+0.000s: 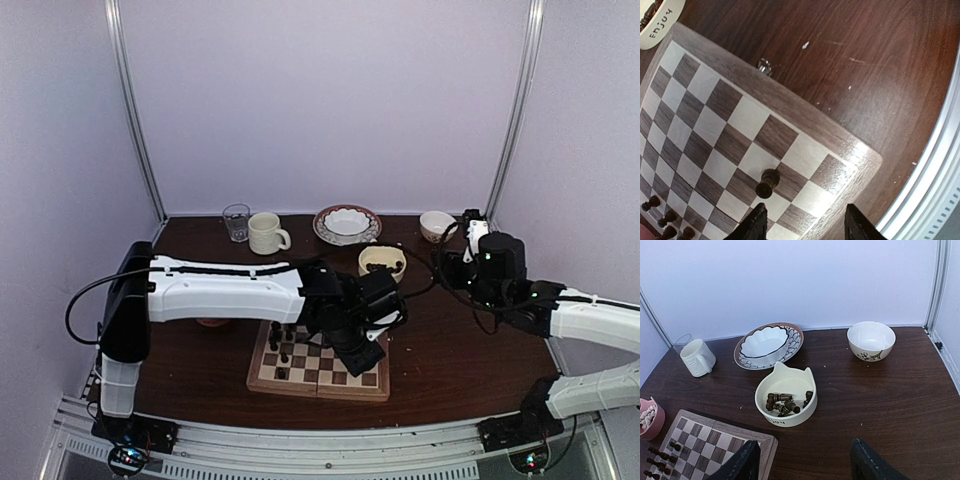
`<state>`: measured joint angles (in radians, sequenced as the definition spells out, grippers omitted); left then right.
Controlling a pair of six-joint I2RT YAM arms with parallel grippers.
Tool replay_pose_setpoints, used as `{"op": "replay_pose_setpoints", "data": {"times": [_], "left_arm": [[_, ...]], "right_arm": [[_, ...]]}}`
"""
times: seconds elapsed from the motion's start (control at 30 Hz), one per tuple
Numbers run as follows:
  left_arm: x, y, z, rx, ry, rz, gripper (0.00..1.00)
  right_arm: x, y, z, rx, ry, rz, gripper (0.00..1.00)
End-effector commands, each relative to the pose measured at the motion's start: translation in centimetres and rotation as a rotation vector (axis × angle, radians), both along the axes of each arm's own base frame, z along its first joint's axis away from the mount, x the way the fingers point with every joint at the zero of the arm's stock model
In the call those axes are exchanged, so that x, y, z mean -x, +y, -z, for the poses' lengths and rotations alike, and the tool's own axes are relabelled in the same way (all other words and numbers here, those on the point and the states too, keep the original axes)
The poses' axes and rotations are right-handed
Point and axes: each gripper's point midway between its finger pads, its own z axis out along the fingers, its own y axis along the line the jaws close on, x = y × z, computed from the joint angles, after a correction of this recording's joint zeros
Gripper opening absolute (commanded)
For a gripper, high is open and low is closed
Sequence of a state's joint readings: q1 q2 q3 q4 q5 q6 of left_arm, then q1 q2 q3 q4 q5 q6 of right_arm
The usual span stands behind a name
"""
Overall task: Set up the chess pieces on the board
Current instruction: Pick up the rook from the chessboard.
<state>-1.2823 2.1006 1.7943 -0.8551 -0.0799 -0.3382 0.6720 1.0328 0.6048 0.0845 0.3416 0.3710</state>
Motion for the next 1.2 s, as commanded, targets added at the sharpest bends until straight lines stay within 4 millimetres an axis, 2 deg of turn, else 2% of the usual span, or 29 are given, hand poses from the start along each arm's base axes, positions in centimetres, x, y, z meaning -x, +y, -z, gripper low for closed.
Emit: {"op": "replay_pose_setpoints", "data": {"times": [0.0, 0.23, 0.43, 0.77, 0.9, 1.17], "left_arm": [[-1.0, 0.8, -0.3, -0.051, -0.039, -0.024, 0.55], [-1.7, 0.9, 1.2, -0.111, -0.058, -0.036, 0.55], [-2.5, 1.1, 1.7, -0.115, -0.047, -0.056, 0.54], [-3.0, 1.1, 2.7, -0.116, -0.005, -0.064, 0.44], [-3.0, 1.0, 3.0, -0.115, 0.009, -0.063, 0.37], [-2.8, 0.8, 3.2, -0.109, 0.027, -0.055, 0.34]], "right_arm": [[0.0, -0.7, -0.4, -0.023, -0.024, 0.027, 0.65], [0.4, -0.9, -0.8, -0.040, -0.042, 0.024, 0.65], [0.8, -1.3, -1.2, -0.053, -0.062, 0.030, 0.65], [0.8, -1.3, -1.4, -0.057, -0.069, 0.025, 0.65], [0.8, -1.2, -1.4, -0.057, -0.067, 0.022, 0.65], [0.7, -1.1, -1.2, -0.054, -0.058, 0.019, 0.65]]}}
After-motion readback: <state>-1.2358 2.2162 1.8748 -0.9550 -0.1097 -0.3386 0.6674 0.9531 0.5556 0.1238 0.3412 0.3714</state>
